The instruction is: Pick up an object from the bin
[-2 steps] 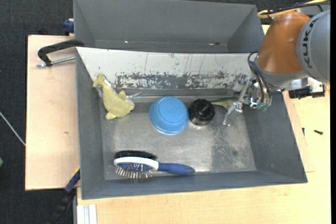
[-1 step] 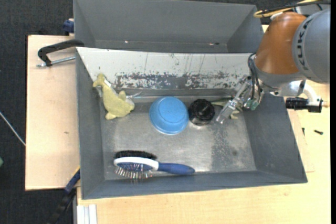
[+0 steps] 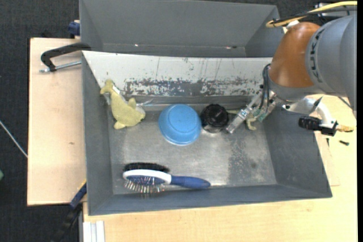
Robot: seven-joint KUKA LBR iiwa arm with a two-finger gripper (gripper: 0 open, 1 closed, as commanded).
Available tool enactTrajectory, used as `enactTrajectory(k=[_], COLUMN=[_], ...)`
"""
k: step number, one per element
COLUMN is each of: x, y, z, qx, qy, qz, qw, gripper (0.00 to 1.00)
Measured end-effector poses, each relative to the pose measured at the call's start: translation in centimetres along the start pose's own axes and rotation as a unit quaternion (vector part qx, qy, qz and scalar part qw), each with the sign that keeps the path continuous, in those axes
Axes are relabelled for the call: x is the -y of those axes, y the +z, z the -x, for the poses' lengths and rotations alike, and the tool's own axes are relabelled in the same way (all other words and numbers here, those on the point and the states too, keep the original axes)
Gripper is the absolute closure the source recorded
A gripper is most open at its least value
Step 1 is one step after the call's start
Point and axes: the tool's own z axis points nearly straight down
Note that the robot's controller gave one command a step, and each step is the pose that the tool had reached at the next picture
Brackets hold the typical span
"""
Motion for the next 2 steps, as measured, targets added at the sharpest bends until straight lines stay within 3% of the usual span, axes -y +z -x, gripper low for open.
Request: enactTrajectory(k=[1, 2], x=[1.8, 1.9], y=[0.26, 0.27], z=[2.28, 2.23], qx=[-0.0116, -0.0146], qy=[-0.001, -0.001], qz=[-0.001, -0.001], qw=[0.9999, 0.9999], gripper=[0.0, 1.0])
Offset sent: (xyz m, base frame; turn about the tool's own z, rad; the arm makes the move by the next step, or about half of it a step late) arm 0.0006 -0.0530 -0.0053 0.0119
